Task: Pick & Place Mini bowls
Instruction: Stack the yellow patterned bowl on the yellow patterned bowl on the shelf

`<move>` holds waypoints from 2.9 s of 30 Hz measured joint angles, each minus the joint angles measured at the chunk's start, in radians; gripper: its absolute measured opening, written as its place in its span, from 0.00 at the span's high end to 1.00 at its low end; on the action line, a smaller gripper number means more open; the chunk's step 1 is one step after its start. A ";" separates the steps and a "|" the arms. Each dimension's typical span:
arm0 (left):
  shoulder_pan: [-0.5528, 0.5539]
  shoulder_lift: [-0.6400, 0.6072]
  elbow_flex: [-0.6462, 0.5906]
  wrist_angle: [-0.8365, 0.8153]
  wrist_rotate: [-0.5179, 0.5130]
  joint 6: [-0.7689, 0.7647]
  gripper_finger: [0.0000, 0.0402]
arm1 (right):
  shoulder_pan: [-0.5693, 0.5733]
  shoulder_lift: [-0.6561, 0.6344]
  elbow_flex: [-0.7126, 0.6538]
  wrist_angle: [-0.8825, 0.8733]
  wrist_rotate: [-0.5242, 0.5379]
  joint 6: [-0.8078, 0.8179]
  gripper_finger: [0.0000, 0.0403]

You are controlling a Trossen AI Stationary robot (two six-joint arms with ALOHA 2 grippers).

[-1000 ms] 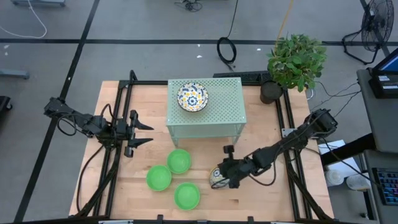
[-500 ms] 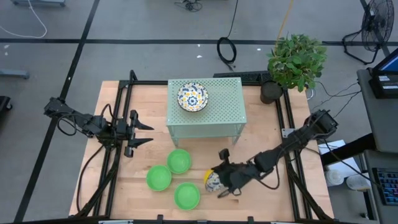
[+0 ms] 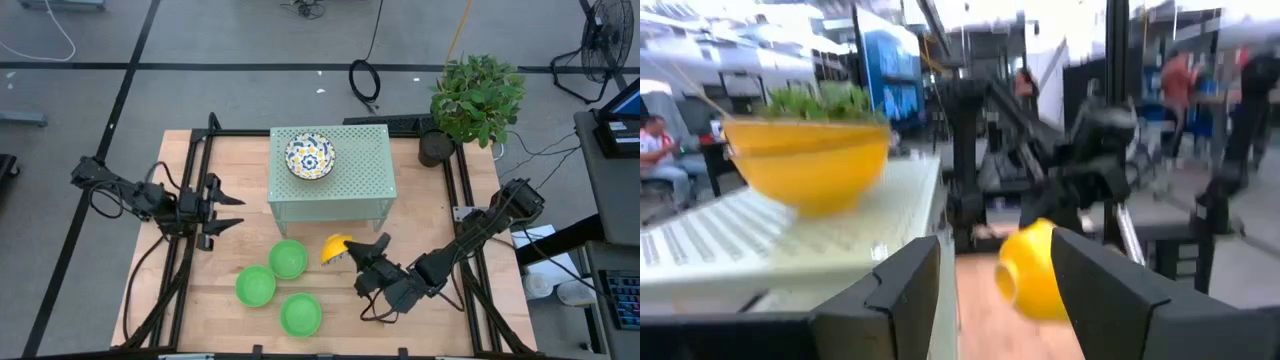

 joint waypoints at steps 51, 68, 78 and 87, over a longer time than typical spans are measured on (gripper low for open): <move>-0.122 1.216 0.443 0.520 -0.709 0.314 0.51 | -0.071 0.004 0.000 0.280 0.221 -0.050 1.00; -0.028 1.224 0.443 0.471 -0.605 0.044 0.51 | -0.082 0.004 0.001 0.301 0.143 0.020 1.00; -0.006 1.224 0.444 0.442 -0.603 -0.086 0.56 | -0.082 0.004 0.000 0.298 0.114 0.050 1.00; -0.023 1.224 0.444 0.441 -0.682 -0.147 0.94 | -0.078 0.001 0.004 0.278 -0.006 0.145 0.95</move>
